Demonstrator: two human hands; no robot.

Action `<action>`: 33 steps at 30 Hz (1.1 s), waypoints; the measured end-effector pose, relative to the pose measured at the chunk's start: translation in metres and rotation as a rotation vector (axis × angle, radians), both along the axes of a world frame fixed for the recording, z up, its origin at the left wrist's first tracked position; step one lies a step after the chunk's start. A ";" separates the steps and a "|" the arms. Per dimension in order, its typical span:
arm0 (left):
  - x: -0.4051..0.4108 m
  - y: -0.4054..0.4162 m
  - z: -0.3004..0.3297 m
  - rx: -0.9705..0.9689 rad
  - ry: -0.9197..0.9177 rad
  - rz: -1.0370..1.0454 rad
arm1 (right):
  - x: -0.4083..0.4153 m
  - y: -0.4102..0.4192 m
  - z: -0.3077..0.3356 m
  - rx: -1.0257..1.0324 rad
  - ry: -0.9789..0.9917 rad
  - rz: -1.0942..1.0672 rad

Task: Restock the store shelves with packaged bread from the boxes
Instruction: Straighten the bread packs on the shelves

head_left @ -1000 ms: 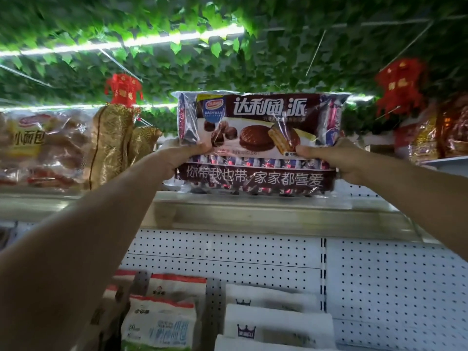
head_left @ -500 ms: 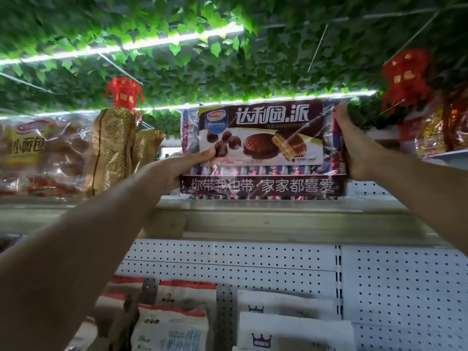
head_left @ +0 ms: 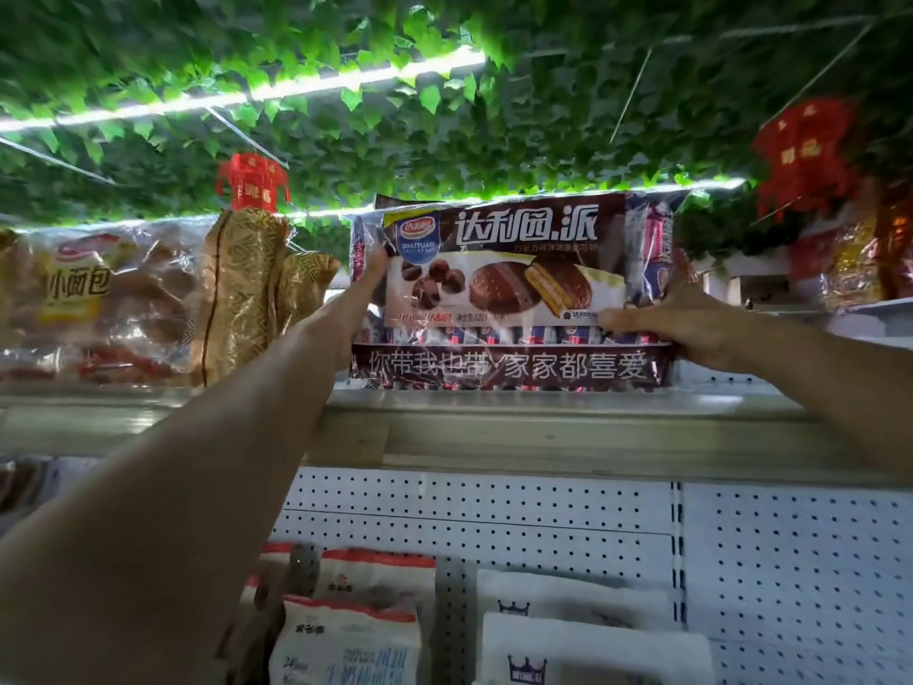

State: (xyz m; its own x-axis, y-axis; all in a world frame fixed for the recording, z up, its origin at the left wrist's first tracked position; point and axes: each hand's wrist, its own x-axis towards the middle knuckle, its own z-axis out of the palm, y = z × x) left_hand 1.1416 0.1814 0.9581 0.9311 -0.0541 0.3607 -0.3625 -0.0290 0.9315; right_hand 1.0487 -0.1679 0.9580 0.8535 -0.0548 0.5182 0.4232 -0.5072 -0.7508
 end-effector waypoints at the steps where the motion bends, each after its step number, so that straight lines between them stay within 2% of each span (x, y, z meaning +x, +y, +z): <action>1: -0.002 -0.001 0.000 0.006 -0.017 0.008 | 0.003 -0.005 -0.001 -0.061 -0.008 -0.026; 7: -0.014 -0.004 -0.006 0.063 -0.037 0.001 | -0.002 -0.003 -0.005 -0.219 -0.071 -0.152; 15: -0.017 -0.011 -0.004 0.161 -0.183 0.216 | -0.008 0.001 -0.008 -0.256 -0.142 -0.230; 19: -0.015 -0.010 -0.003 0.231 -0.249 0.260 | -0.014 0.001 -0.008 -0.302 -0.109 -0.225; 24: -0.007 -0.010 -0.004 0.339 -0.252 0.329 | -0.009 0.001 -0.009 -0.349 -0.044 -0.298; 33: -0.007 -0.014 -0.003 0.351 -0.314 0.422 | 0.001 0.012 -0.008 -0.332 -0.122 -0.287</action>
State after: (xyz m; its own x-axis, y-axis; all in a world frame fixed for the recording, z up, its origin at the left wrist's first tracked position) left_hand 1.1351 0.1678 0.9550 0.7505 0.1298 0.6479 -0.5080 -0.5139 0.6913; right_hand 1.0500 -0.1560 0.9505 0.7594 -0.0940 0.6439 0.3058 -0.8218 -0.4807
